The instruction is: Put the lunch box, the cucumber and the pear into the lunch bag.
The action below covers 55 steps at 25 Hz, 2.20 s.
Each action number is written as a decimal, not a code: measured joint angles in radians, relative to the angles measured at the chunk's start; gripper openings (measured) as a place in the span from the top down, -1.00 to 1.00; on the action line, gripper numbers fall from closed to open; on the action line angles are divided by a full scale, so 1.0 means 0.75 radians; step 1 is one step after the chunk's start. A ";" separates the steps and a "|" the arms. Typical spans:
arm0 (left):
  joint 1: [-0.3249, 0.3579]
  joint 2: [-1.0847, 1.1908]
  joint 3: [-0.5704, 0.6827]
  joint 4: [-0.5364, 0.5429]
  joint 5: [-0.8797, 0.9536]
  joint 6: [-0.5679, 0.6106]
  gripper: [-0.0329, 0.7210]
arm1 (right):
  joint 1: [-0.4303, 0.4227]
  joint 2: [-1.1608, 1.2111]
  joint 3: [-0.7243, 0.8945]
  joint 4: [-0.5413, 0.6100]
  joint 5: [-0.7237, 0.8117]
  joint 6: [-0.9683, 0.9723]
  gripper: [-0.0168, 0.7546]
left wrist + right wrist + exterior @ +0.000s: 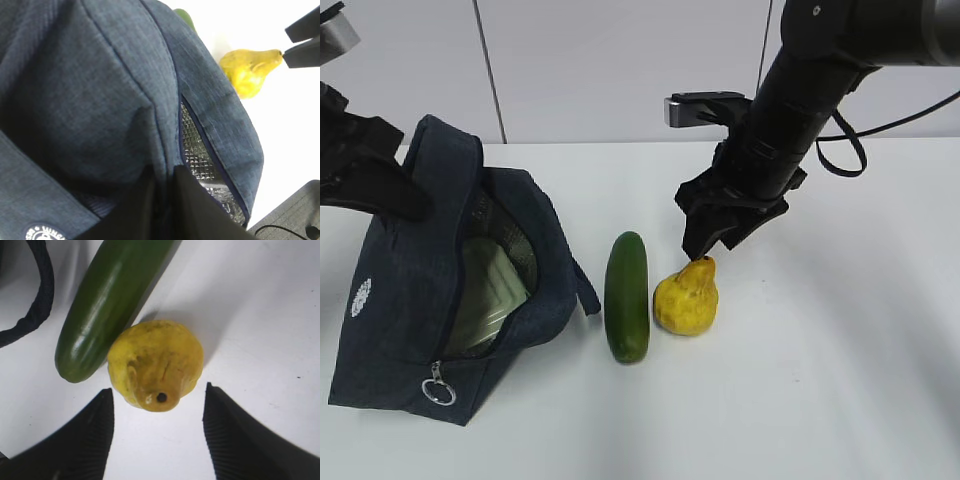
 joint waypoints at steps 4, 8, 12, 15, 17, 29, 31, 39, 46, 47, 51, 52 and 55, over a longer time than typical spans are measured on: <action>0.000 0.000 0.000 0.000 0.000 0.000 0.87 | 0.000 0.026 -0.003 0.020 0.003 0.000 -0.19; 0.000 0.000 0.000 0.000 0.000 -0.003 0.87 | 0.008 0.059 -0.003 0.028 0.004 -0.003 -0.19; 0.000 0.000 0.000 0.000 -0.001 -0.004 0.87 | 0.014 0.087 -0.003 0.047 0.004 -0.010 -0.16; 0.000 0.000 0.000 0.000 -0.001 -0.004 0.87 | 0.014 0.104 -0.003 0.048 0.004 -0.021 0.14; 0.000 0.000 0.000 0.000 -0.001 -0.004 0.87 | 0.014 0.104 -0.003 0.048 0.004 -0.029 0.30; 0.000 0.000 0.000 0.000 -0.010 -0.004 0.87 | 0.014 -0.016 -0.157 0.149 0.019 -0.068 0.36; 0.000 0.000 0.000 0.000 -0.013 -0.004 0.87 | 0.014 -0.043 -0.220 0.236 0.043 -0.097 0.36; 0.000 0.000 0.000 0.000 -0.019 -0.004 0.87 | 0.058 -0.058 -0.318 0.475 0.123 -0.214 0.36; 0.000 0.000 0.000 0.000 -0.020 -0.004 0.87 | 0.199 -0.019 -0.319 0.501 0.076 -0.254 0.36; 0.000 0.000 0.000 0.000 -0.021 -0.004 0.87 | 0.224 -0.004 -0.321 0.498 0.068 -0.257 0.36; 0.000 0.000 0.000 0.000 -0.021 -0.004 0.87 | 0.262 0.067 -0.321 0.490 0.038 -0.259 0.36; 0.000 0.000 0.000 0.000 -0.021 -0.004 0.87 | 0.262 0.083 -0.321 0.484 0.035 -0.259 0.36; 0.000 0.000 0.000 0.000 -0.021 -0.004 0.87 | 0.262 0.128 -0.321 0.469 0.029 -0.262 0.37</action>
